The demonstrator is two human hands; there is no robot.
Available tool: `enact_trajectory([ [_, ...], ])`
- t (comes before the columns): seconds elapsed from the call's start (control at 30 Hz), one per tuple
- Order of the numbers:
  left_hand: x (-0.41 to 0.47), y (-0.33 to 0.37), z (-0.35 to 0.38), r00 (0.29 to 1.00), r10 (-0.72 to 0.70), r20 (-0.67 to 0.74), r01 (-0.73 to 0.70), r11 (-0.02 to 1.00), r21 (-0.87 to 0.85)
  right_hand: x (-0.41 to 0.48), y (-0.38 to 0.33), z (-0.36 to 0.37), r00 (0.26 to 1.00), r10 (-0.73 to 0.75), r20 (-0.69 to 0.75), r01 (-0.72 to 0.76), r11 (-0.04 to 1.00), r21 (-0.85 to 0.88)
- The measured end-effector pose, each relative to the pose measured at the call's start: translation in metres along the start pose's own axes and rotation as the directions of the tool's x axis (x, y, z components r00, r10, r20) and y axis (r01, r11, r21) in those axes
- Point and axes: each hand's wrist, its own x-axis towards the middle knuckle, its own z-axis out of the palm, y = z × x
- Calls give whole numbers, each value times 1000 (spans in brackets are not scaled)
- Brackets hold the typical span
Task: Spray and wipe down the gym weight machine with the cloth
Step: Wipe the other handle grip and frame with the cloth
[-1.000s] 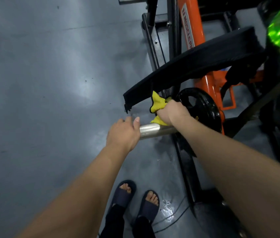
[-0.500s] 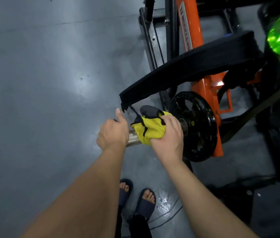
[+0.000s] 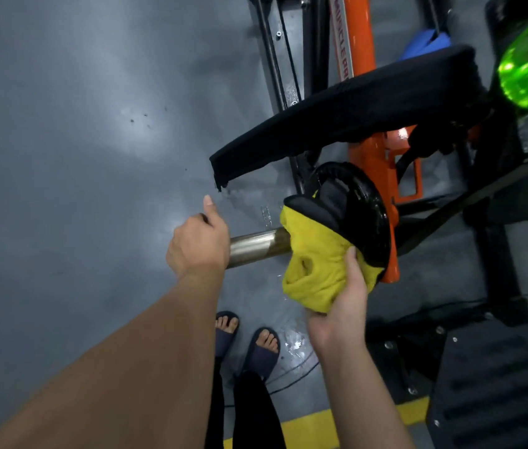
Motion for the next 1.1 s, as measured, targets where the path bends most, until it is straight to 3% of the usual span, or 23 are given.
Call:
enact_trajectory([
  [0.13, -1, 1, -2, 999, -7, 31, 6, 1000, 15, 8, -14, -6, 972, -106, -208, 30, 940, -341],
  [0.17, -1, 2, -2, 999, -9, 34, 8, 1000, 16, 9, -12, -1, 976, -119, -181, 46, 931, -363],
  [0.23, -1, 2, -2, 1000, -3, 30, 2, 999, 36, 11, -4, 18, 997, -52, -49, 33, 943, -331],
  [0.33, -2, 3, -3, 999, 5, 36, -7, 999, 46, 23, 11, 47, 992, 20, 123, -6, 994, -113],
  [0.43, -1, 1, -2, 999, 16, 31, -17, 999, 49, 35, 23, 50, 987, 23, 158, -25, 1000, 12],
  [0.6, 2, 0, 0, 1000, 14, 12, -14, 998, 65, 32, 30, 48, 978, 56, 200, -67, 997, 50],
  [0.77, -3, 6, -2, 999, 55, -2, -54, 995, 82, -4, 39, 46, 958, 125, 258, -64, 971, -232],
  [0.87, -16, 3, -9, 985, 168, -35, -164, 981, 103, -30, 30, 36, 959, 55, 278, 72, 901, -427],
  [1.0, -54, -5, -22, 907, 412, -82, -417, 908, -45, -65, -4, 15, 959, -118, 256, 228, 859, -459],
  [1.1, -107, 11, -41, 925, 380, -9, -367, 887, -281, -91, -24, -15, 959, -124, 255, 222, 887, -405],
])
